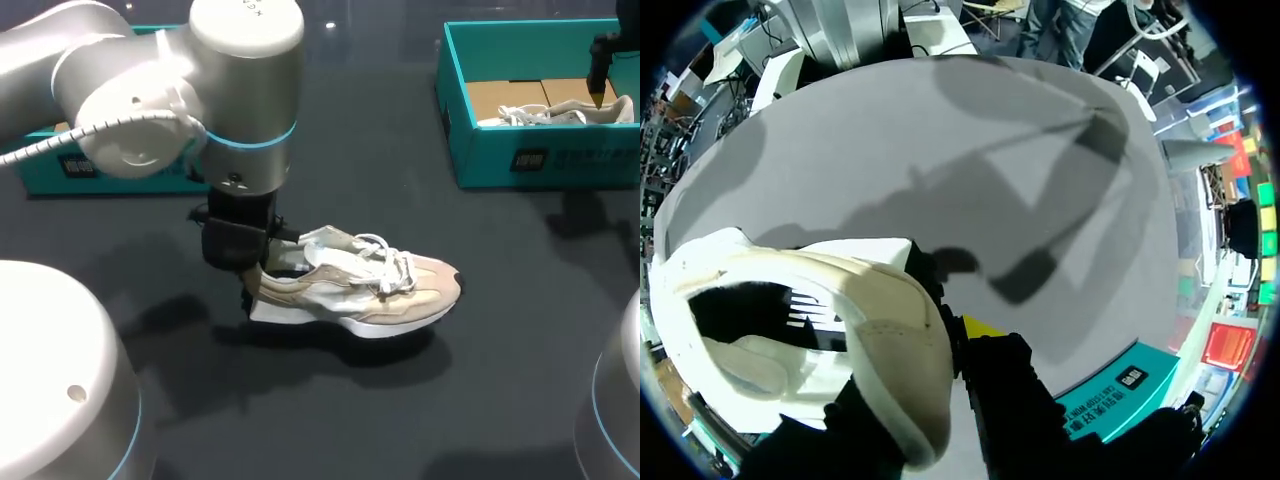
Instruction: Take the shoe out of the shoebox, open the shoe tongue, remove and reinsert the insole, then place the shoe into the shoebox
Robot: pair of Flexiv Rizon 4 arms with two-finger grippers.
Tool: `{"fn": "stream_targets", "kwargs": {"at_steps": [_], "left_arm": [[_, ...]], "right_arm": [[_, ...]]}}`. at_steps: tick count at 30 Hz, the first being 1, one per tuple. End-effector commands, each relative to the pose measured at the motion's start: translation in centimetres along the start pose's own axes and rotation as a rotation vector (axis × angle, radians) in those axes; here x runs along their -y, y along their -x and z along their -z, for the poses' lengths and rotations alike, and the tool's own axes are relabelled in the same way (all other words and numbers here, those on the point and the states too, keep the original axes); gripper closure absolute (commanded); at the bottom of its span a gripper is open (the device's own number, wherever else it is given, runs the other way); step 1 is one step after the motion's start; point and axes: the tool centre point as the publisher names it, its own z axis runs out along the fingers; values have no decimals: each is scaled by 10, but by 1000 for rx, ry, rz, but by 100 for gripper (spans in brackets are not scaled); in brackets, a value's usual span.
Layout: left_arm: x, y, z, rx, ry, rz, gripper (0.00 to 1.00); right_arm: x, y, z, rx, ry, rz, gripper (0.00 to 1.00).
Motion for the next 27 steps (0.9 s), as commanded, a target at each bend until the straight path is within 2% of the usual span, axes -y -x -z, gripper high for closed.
{"fn": "stream_targets", "kwargs": {"at_steps": [1,4,9,14,21,27], "left_arm": [[-3,3,2,-7,-5,0,100],[-3,3,2,-7,-5,0,100],[-8,7,-27,-13,-24,78,100],[-11,13,-48,-76,-1,134,100],[-16,17,-68,-77,-22,139,100],[-19,19,-77,-95,10,123,100]], "right_arm": [[1,0,0,0,1,-1,0],[1,0,0,0,1,-1,0],[1,0,0,0,1,-1,0],[1,0,0,0,1,-1,0],[1,0,0,0,1,-1,0],[1,0,0,0,1,-1,0]]}}
